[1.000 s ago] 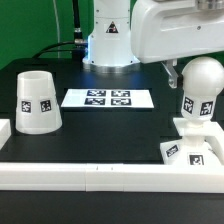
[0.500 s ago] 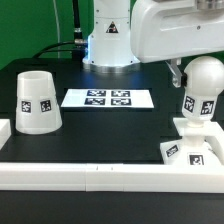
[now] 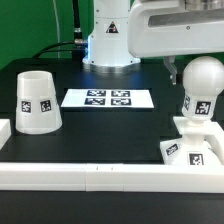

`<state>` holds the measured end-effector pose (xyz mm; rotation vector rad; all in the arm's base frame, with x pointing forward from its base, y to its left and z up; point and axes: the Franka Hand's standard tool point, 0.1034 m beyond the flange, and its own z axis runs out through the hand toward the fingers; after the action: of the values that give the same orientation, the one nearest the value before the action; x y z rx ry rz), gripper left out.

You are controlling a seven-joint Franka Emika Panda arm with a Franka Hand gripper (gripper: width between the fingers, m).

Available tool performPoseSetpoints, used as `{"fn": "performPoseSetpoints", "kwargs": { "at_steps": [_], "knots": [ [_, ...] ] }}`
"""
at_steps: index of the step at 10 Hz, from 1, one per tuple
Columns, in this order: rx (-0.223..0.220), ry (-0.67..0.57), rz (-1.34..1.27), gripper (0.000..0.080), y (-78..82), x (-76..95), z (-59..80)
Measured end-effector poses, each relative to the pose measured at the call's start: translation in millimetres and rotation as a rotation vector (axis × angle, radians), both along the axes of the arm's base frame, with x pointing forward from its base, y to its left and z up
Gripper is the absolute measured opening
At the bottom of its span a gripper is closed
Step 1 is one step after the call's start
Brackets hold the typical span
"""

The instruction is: Assemble lamp

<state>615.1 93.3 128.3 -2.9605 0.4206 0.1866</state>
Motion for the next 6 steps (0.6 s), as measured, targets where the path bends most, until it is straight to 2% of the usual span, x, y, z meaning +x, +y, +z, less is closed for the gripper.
{"fn": "performPoseSetpoints", "kwargs": {
  "at_steps": [2,6],
  "knots": [
    [0.001,0.006,-0.192,0.0579,-1.4,4.6,-0.1],
    [-0.015,0.037,-0.380,0.0579,0.2,4.9,0.1]
  ]
}}
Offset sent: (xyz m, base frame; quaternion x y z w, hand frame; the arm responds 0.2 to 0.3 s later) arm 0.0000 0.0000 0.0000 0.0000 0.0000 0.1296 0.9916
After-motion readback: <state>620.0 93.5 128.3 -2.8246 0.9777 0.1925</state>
